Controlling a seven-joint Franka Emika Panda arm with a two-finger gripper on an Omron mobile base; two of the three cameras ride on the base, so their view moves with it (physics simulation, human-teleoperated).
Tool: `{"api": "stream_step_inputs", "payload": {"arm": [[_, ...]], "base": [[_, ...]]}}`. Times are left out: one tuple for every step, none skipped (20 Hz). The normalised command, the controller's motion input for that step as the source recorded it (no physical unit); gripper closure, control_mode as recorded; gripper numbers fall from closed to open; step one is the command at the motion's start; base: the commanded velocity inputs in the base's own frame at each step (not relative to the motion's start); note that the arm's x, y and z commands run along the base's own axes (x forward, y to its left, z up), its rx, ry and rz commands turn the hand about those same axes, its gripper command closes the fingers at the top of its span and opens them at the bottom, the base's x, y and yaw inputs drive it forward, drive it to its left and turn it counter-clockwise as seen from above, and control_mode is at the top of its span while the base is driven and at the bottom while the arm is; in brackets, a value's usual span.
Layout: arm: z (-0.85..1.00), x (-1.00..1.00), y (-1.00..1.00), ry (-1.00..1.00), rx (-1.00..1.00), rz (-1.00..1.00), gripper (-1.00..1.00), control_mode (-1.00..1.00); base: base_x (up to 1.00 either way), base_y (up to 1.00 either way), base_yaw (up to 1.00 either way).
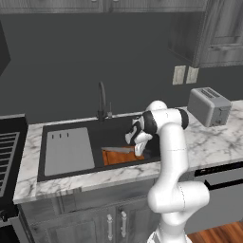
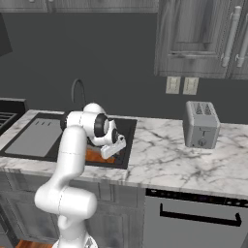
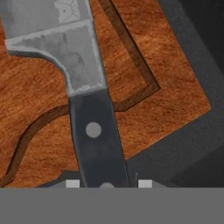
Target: Move the cutting board and knife to the sink. Then move spray from the cabinet to the counter.
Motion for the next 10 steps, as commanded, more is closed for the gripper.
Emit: {"api": "stream_step_inputs", "payload": {"arm": [[-0.32,0.16,0.00,0.00,-0.01,0.00,1.00,-1.00],[-0.33,0.16,0.00,0.00,-0.02,0.00,1.00,-1.00],[-0.33,0.18,0.00,0.00,-0.02,0.00,1.00,-1.00],[-0.34,0.18,0.00,0.00,-0.01,0.00,1.00,-1.00],[-0.36,0.17,0.00,0.00,-0.01,0.00,1.00,-1.00],[-0.38,0.15,0.00,0.00,-0.01,0.00,1.00,-1.00],[-0.31,0.10,0.00,0.00,-0.01,0.00,1.00,-1.00],[-0.19,0.04,0.00,0.00,-0.01,0.00,1.00,-1.00],[0.00,0.00,0.00,0.00,0.00,0.03,1.00,-1.00],[0.00,0.00,0.00,0.00,0.00,0.00,1.00,-1.00]], "base": [[0.00,0.00,0.00],[0.00,0.00,0.00],[0.00,0.00,0.00],[0.00,0.00,0.00],[0.00,0.00,0.00],[0.00,0.00,0.00],[0.00,0.00,0.00],[0.00,0.00,0.00],[0.00,0.00,0.00],[0.00,0.00,0.00]]}}
